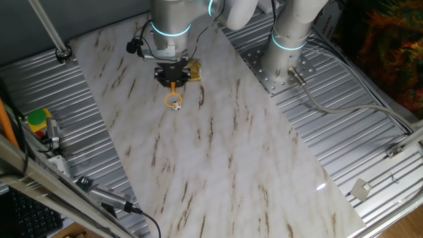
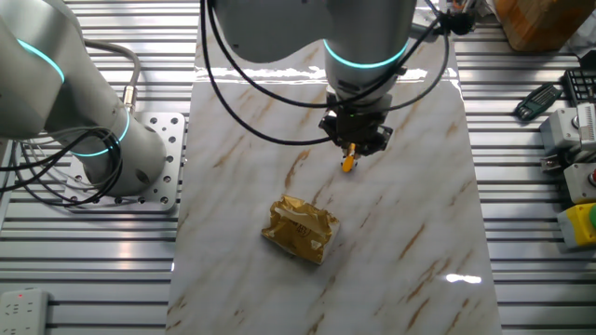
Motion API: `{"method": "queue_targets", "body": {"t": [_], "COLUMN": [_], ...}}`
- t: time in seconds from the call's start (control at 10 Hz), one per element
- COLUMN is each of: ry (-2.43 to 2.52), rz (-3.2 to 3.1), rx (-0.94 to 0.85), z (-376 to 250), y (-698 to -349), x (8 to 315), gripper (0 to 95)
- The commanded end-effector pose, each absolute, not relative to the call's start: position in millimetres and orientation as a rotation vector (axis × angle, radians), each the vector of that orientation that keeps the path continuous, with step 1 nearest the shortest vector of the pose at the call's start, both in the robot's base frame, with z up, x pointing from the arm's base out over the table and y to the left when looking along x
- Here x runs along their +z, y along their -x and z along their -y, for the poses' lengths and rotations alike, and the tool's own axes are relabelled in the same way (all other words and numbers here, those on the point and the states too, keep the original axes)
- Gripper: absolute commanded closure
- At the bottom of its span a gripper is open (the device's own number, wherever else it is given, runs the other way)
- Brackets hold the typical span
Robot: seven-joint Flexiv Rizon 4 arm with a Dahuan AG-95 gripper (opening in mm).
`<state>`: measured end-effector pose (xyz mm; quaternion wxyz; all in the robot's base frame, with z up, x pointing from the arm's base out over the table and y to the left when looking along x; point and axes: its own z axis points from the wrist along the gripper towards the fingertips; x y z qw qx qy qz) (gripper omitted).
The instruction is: Attach the bubble ring to the ball
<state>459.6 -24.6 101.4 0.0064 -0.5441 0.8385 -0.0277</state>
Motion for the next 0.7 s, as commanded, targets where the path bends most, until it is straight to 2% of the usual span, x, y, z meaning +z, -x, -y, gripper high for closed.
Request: {"method": "queue_targets", "body": {"t": [0.1, 0.7], "ry": [1.607, 1.436], "rz": [-2.737, -2.887], "rx": [-0.083, -0.161], "z": [24.7, 24.7], "y": [-460.2, -460.2], "x": [101.2, 101.2], "gripper": [95.0, 95.0]}}
